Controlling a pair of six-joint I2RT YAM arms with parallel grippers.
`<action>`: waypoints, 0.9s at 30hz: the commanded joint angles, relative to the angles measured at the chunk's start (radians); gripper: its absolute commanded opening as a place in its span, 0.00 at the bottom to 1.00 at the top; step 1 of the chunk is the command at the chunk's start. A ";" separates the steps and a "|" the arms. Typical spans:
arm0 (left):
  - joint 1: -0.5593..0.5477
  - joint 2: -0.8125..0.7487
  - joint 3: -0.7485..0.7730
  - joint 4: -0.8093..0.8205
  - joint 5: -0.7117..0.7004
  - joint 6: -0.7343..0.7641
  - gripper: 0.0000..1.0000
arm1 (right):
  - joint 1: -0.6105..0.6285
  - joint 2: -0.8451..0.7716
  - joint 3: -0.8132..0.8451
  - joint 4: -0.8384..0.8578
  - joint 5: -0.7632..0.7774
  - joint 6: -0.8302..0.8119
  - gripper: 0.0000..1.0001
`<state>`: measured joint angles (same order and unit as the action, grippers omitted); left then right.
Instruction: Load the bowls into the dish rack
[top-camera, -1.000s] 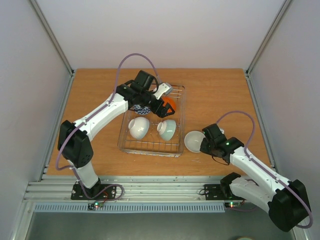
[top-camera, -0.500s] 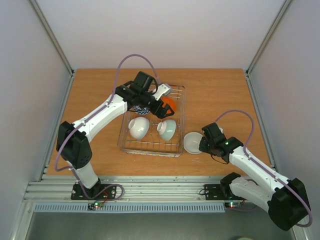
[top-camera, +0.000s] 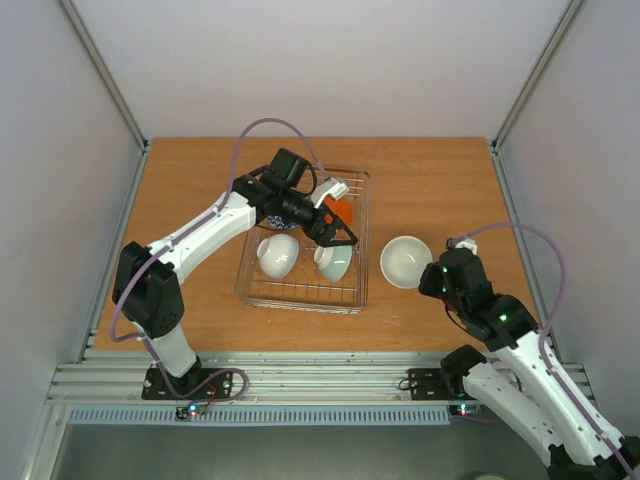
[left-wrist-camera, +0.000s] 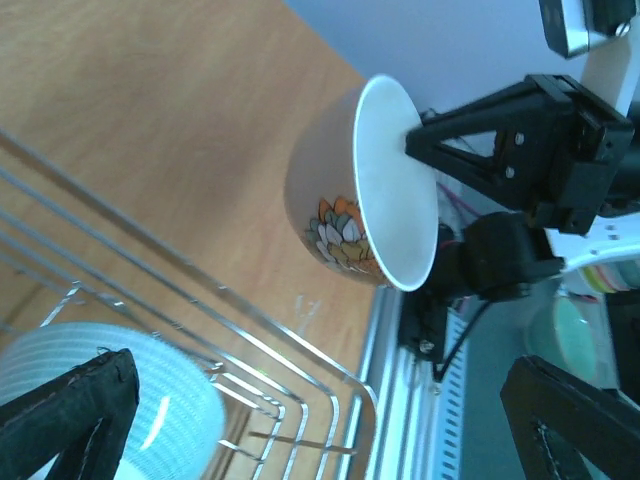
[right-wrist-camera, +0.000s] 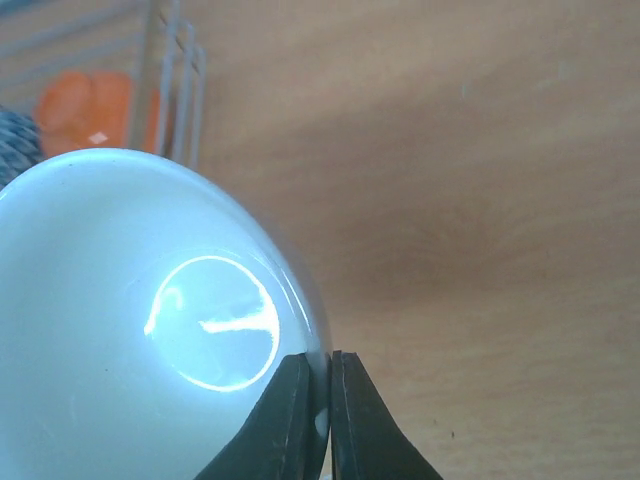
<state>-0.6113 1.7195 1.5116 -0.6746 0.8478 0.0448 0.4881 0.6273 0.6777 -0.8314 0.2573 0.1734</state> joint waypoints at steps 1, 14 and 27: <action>-0.044 -0.023 -0.006 0.042 0.143 -0.052 0.99 | 0.003 -0.053 0.076 0.049 0.031 -0.041 0.01; -0.104 0.014 -0.039 0.099 0.293 -0.057 0.99 | 0.003 -0.163 0.001 0.227 -0.094 -0.095 0.01; -0.109 0.038 -0.048 0.125 0.270 -0.089 0.99 | 0.003 -0.330 -0.098 0.407 -0.397 -0.158 0.01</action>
<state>-0.7177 1.7439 1.4696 -0.6003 1.1000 -0.0341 0.4881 0.3218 0.5781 -0.5823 -0.0216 0.0402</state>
